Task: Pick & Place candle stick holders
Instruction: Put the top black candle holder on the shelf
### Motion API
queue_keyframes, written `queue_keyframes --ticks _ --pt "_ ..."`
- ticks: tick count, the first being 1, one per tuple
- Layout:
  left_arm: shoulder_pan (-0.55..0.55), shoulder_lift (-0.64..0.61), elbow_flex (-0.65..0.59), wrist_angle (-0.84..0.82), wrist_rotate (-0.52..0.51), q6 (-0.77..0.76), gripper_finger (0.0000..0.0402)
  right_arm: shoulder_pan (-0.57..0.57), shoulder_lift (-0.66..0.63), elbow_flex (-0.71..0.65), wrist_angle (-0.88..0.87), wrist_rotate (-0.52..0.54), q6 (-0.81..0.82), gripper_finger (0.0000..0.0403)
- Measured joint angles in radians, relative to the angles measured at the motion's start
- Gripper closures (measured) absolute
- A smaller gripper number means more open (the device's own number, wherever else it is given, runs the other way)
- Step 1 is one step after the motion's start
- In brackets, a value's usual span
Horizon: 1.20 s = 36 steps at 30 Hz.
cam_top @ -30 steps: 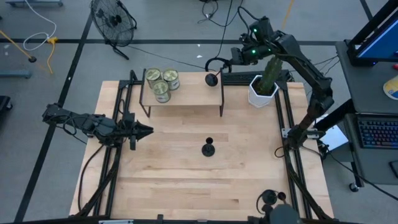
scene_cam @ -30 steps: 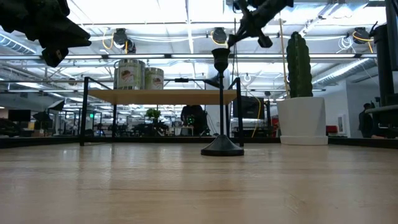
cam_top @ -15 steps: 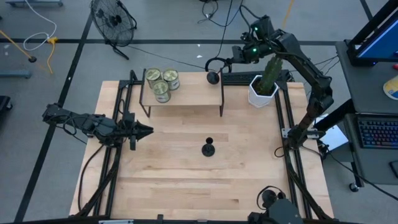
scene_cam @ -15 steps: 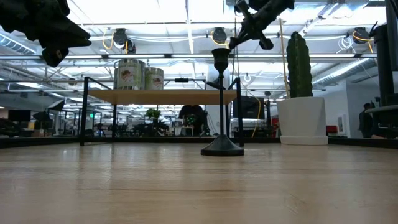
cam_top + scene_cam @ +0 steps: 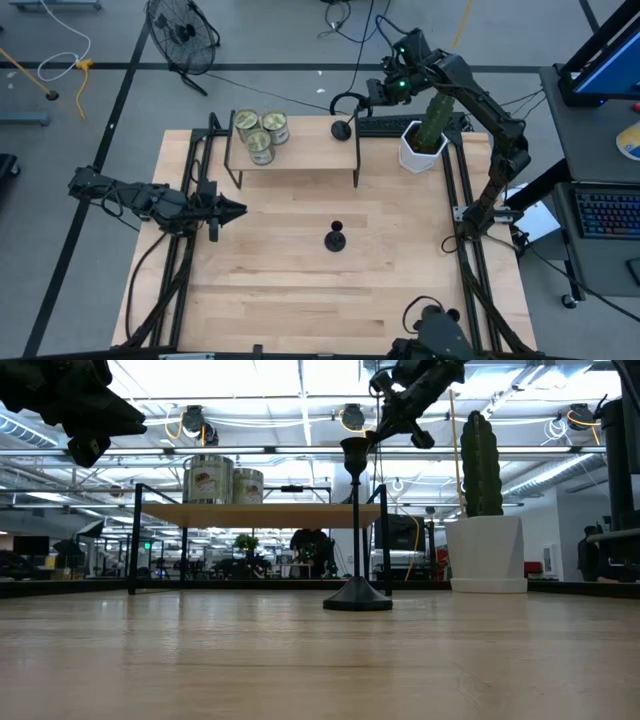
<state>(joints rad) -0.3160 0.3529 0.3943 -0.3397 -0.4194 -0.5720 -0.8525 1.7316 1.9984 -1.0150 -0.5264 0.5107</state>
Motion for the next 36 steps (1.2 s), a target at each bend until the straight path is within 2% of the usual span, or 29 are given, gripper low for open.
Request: queue_keyframes --ticks 23,36 --pt "0.0 0.0 0.0 0.0 0.0 -0.002 0.033 -0.004 0.011 0.001 0.006 0.027 -0.01 0.0403" --pt "0.0 0.0 0.0 0.0 0.0 -0.002 0.033 -0.004 0.012 0.001 0.043 0.03 0.0 0.038"
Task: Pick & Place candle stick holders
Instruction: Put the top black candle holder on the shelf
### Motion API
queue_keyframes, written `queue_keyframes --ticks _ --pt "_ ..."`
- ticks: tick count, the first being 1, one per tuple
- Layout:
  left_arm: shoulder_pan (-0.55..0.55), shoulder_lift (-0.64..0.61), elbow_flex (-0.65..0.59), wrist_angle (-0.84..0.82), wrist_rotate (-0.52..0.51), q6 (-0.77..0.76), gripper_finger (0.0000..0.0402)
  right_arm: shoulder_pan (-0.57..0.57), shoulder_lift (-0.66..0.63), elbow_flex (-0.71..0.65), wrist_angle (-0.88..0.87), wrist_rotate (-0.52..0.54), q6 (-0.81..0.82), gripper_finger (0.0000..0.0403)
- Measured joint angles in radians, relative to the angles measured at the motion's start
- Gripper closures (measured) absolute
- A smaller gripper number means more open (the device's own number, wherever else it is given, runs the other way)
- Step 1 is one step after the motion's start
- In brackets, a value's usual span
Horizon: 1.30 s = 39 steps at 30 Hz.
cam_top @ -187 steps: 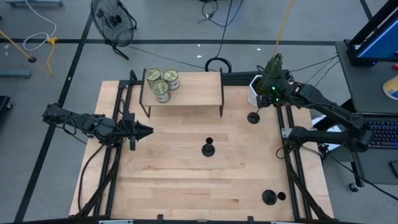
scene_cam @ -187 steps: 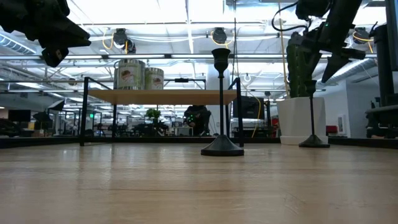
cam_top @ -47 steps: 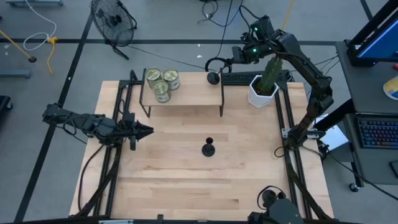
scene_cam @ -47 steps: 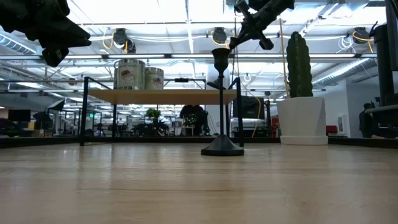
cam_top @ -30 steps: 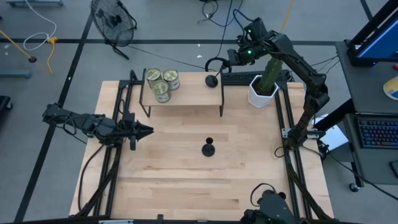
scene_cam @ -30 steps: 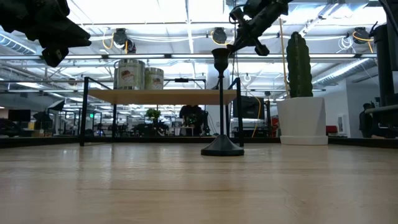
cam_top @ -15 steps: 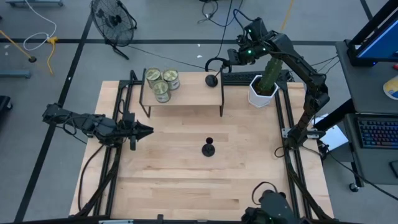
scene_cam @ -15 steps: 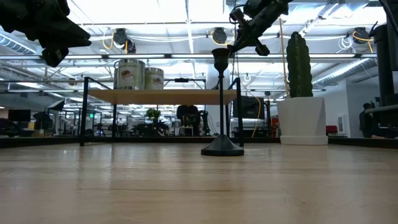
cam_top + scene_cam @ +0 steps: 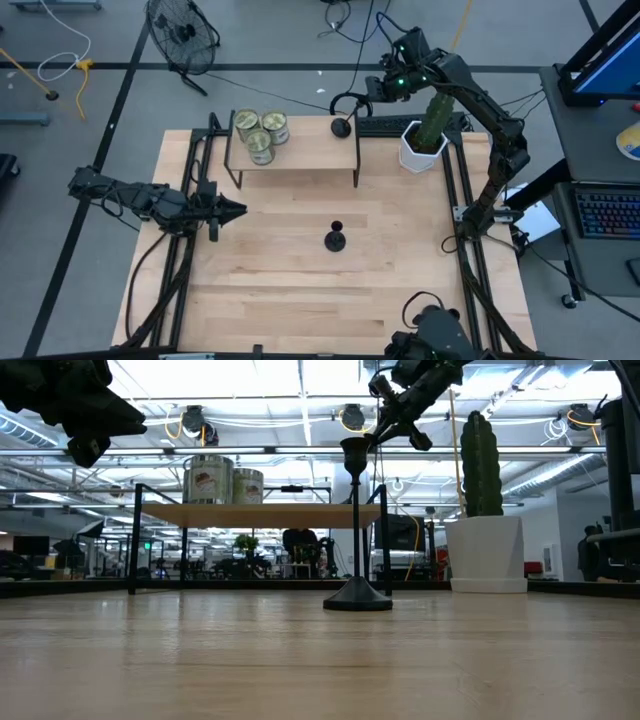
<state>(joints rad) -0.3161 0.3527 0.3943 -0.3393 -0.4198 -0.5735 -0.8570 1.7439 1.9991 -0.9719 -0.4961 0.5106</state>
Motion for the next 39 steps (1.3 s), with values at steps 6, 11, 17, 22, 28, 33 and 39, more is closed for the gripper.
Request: queue_keyframes --ticks 6,11,17,22,28,33,39 --pt "0.0 0.0 0.0 0.0 0.0 0.003 0.033 0.001 0.0 0.0 0.004 -0.003 0.0 0.0379" --pt "0.0 0.0 0.0 0.0 0.0 0.011 0.033 0.001 0.0 0.0 0.004 -0.005 -0.001 0.0378" --pt "0.0 0.0 0.0 0.0 0.0 0.019 0.033 0.001 0.0 0.0 0.049 -0.027 0.007 0.0378" --pt "0.0 0.0 0.0 0.0 0.0 0.019 0.033 0.001 0.0 0.0 0.066 -0.032 0.019 0.0378" --pt "0.0 0.0 0.0 0.0 0.0 0.019 0.033 0.001 0.0 0.0 0.088 -0.028 0.025 0.0365" --pt "0.0 0.0 0.0 0.0 0.001 0.019 0.033 0.001 0.0 0.0 0.123 -0.029 0.05 0.0338" --pt "0.0 0.0 0.0 0.0 0.001 0.019 0.033 0.003 0.0 0.0 0.123 -0.031 0.049 0.0326"
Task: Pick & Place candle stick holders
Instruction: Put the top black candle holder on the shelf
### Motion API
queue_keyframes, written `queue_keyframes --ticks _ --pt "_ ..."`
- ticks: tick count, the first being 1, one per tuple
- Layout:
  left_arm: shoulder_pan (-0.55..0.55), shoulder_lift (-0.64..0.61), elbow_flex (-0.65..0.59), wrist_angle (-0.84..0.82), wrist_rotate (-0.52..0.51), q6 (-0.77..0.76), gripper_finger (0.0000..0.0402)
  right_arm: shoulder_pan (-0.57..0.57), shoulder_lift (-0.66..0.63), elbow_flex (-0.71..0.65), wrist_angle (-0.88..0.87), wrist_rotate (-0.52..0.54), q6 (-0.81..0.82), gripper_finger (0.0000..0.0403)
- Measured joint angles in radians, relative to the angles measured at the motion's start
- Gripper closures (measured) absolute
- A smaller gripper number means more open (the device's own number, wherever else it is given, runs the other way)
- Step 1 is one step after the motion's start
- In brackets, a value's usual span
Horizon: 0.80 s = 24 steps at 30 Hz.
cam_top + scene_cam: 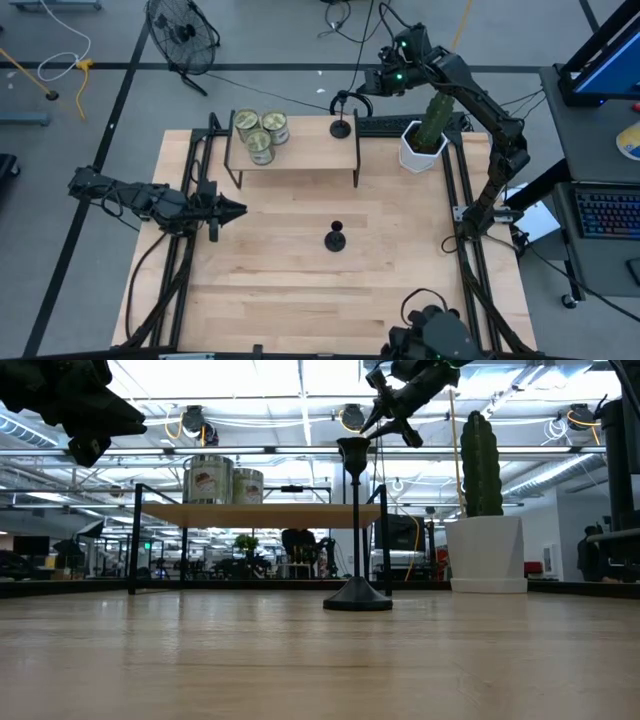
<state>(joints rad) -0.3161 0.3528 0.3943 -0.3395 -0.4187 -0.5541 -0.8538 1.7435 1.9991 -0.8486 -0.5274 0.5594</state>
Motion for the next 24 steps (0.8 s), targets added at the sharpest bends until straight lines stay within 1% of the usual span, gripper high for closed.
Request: queue_keyframes --ticks 3,6,11,15,18,21,24 --pt "0.0 0.0 0.0 0.0 0.001 -0.005 0.033 0.011 -0.006 -0.001 -0.005 0.0 -0.022 0.0327" --pt "0.0 0.0 0.0 0.0 0.003 -0.035 0.033 0.027 -0.036 -0.001 -0.043 0.0 -0.094 0.0332" --pt "0.0 0.0 0.0 0.001 0.009 -0.125 0.033 0.071 -0.129 -0.001 -0.201 0.015 -0.224 0.0344" --pt "0.0 0.0 0.0 0.028 0.009 -0.14 0.033 0.121 -0.224 -0.001 -0.345 0.107 -0.279 0.0355" --pt "0.0 0.0 0.0 0.088 0.009 -0.134 0.033 0.168 -0.304 -0.003 -0.425 0.214 -0.288 0.0367" --pt "0.0 0.0 0.0 0.151 0.009 -0.105 0.033 0.222 -0.405 -0.039 -0.441 0.284 -0.273 0.0386" --pt "0.0 0.016 0.001 0.194 0.008 -0.082 0.033 0.281 -0.512 -0.116 -0.418 0.343 -0.225 0.04"
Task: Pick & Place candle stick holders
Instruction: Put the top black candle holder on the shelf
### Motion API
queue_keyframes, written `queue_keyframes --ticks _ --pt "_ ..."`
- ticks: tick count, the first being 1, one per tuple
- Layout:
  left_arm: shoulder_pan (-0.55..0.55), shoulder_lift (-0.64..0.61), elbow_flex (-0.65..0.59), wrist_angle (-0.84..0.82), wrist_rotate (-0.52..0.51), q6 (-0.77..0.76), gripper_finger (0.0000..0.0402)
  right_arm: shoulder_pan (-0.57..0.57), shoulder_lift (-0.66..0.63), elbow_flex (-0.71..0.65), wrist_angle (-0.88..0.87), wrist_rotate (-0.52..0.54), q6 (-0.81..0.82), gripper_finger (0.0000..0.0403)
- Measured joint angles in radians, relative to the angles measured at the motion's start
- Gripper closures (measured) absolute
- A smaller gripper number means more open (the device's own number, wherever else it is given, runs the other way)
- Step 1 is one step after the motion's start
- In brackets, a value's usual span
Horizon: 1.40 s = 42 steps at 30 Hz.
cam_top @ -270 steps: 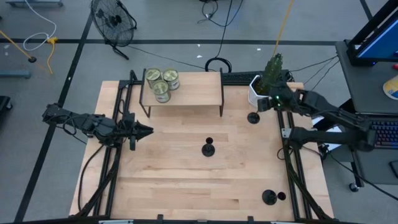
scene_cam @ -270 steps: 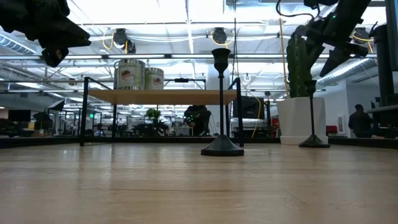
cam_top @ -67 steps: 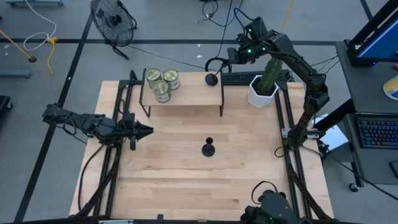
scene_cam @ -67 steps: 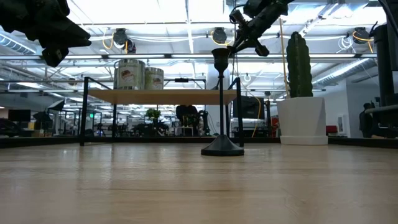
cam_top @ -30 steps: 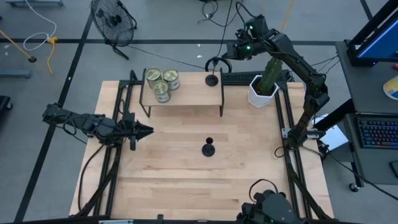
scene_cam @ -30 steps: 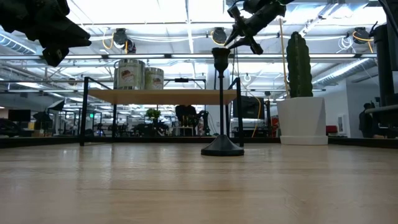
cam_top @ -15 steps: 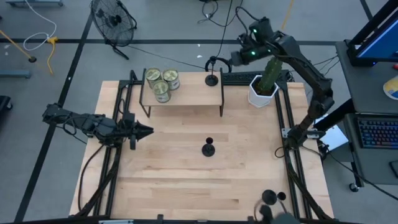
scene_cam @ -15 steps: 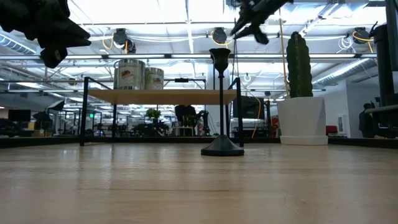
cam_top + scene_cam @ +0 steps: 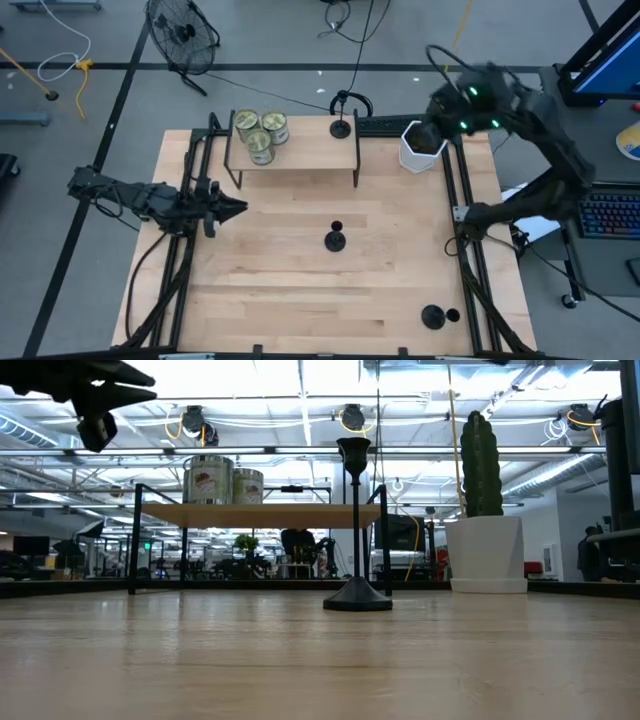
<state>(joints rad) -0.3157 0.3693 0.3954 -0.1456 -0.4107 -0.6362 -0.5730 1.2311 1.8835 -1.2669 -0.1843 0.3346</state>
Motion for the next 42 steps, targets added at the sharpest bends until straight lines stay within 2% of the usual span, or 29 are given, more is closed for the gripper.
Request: queue_keyframes --ticks 4,14,23,28,33,40,42 --pt "0.0 0.066 0.0 0.062 0.001 0.025 0.033 0.074 -0.155 -0.16 0.07 0.081 0.086 0.0402" --pt "-0.002 0.352 0.007 0.313 0.145 0.096 0.033 0.144 -0.512 -0.647 0.413 0.083 0.205 0.0402" --pt "-0.029 0.623 0.173 0.328 0.144 0.2 0.033 0.145 -0.731 -0.95 0.653 0.038 0.261 0.0402" --pt "-0.028 0.787 0.275 0.329 0.114 0.263 0.033 0.145 -0.801 -1.032 0.734 -0.013 0.283 0.0402" --pt "-0.027 0.929 0.34 0.347 0.091 0.233 0.033 0.146 -0.833 -1.054 0.739 -0.064 0.29 0.0401" --pt "0.007 1.07 0.352 0.552 0.069 0.104 0.033 0.146 -0.846 -1.054 0.744 -0.109 0.281 0.0401" --pt "0.019 1.103 0.352 0.6 0.103 0.111 0.033 0.146 -0.846 -1.054 0.744 -0.115 0.277 0.0402"
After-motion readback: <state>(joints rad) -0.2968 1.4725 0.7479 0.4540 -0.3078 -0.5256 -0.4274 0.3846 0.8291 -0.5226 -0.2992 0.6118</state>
